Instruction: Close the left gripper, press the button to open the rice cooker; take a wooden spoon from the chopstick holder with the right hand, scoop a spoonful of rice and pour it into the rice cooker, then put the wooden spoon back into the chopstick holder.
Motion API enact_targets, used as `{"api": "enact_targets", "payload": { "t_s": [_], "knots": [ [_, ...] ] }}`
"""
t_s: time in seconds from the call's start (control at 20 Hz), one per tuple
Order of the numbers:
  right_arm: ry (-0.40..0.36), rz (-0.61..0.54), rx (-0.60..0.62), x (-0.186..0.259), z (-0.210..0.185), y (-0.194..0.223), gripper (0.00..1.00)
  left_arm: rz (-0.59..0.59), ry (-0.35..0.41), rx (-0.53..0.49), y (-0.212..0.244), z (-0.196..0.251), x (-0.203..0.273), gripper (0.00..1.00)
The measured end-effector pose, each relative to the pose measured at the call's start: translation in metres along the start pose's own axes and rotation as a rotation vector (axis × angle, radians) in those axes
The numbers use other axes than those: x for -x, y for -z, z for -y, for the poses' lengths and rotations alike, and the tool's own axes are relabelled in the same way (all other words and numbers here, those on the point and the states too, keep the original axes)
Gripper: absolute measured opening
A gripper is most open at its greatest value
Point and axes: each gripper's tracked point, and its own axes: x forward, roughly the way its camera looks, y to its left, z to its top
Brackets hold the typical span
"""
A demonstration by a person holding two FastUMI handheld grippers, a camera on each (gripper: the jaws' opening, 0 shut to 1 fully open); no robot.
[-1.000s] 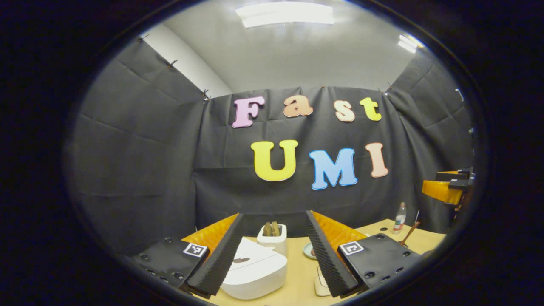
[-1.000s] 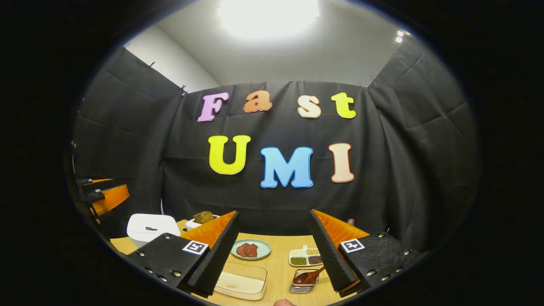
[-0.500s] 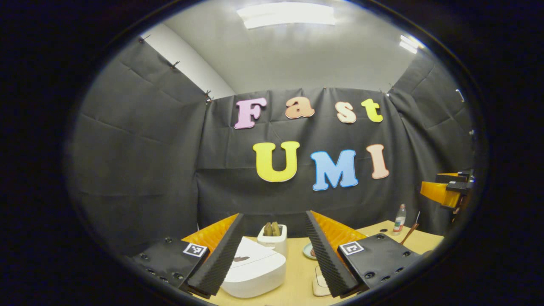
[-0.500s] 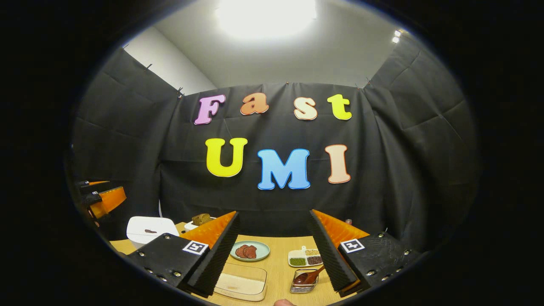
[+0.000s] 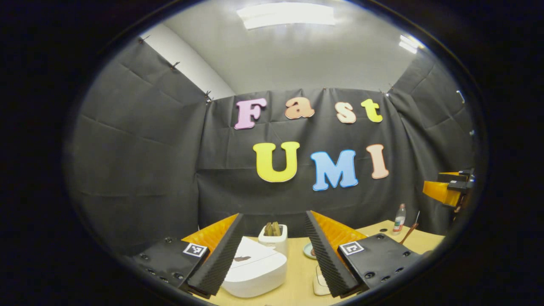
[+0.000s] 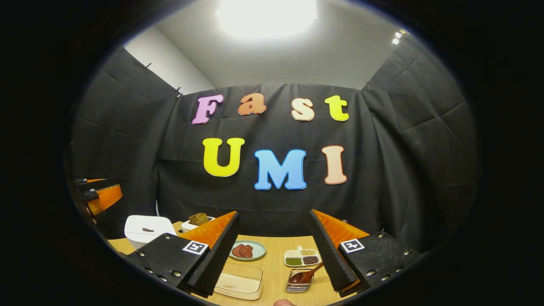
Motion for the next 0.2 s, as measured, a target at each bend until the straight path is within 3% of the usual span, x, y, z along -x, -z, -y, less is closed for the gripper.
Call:
{"api": "enact_targets", "payload": {
  "t_s": [0.2],
  "knots": [
    [-0.004,0.006,0.007,0.0036,-0.0049,-0.0041,0.97,0.005,-0.002,-0.002,-0.0008,-0.0039,0.0028,0.97]
  ]
}}
